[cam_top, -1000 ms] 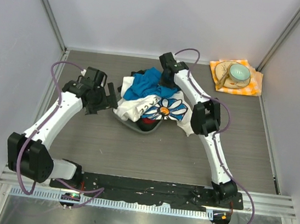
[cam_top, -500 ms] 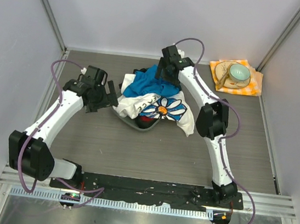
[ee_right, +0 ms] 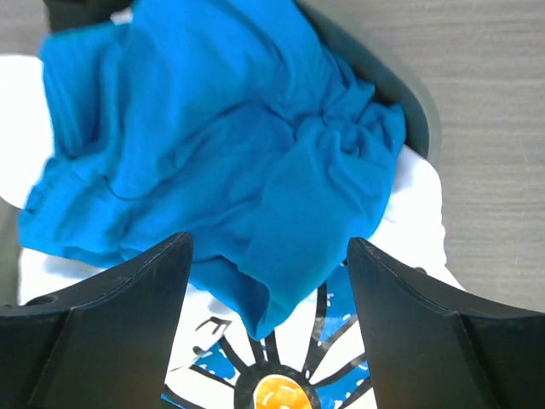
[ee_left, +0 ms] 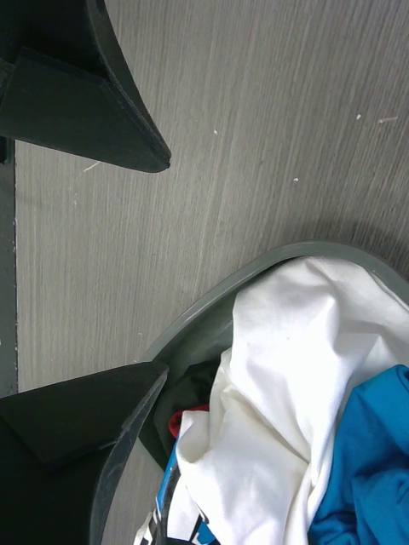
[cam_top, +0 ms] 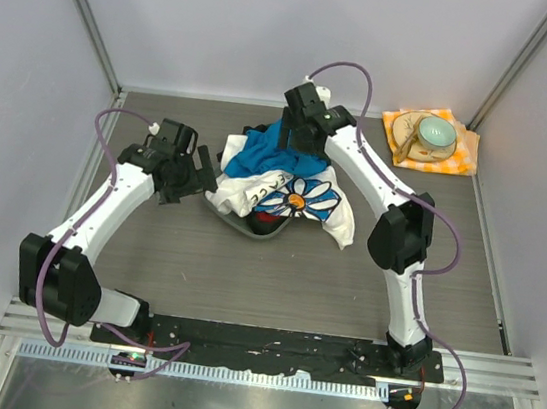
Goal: Fold and stack the t-shirts
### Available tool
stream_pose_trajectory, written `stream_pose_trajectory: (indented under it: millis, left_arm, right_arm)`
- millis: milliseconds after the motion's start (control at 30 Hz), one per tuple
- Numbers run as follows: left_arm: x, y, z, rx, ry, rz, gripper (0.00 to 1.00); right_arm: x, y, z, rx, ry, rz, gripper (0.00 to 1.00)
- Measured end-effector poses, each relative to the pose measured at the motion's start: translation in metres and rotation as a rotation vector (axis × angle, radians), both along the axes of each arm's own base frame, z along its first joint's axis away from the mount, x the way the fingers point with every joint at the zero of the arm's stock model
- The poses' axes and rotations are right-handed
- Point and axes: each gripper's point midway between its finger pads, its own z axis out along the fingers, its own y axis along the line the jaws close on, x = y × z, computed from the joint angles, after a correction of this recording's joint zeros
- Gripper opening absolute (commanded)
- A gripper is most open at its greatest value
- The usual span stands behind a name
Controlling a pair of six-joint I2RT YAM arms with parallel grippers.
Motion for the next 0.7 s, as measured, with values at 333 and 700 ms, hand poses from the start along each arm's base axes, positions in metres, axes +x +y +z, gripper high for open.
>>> stream_pose_trajectory:
  millis: [333, 700]
  left_arm:
    - [0.003, -0.001, -0.003, 0.001, 0.005, 0.000, 1.00]
    - [0.003, 0.001, -0.003, 0.011, 0.001, 0.000, 1.00]
  right_arm:
    - [-0.015, -0.001, -0.055, -0.103, 0.107, 0.011, 0.09]
    - [0.010, 0.005, -0.075, -0.143, 0.100, -0.018, 0.01]
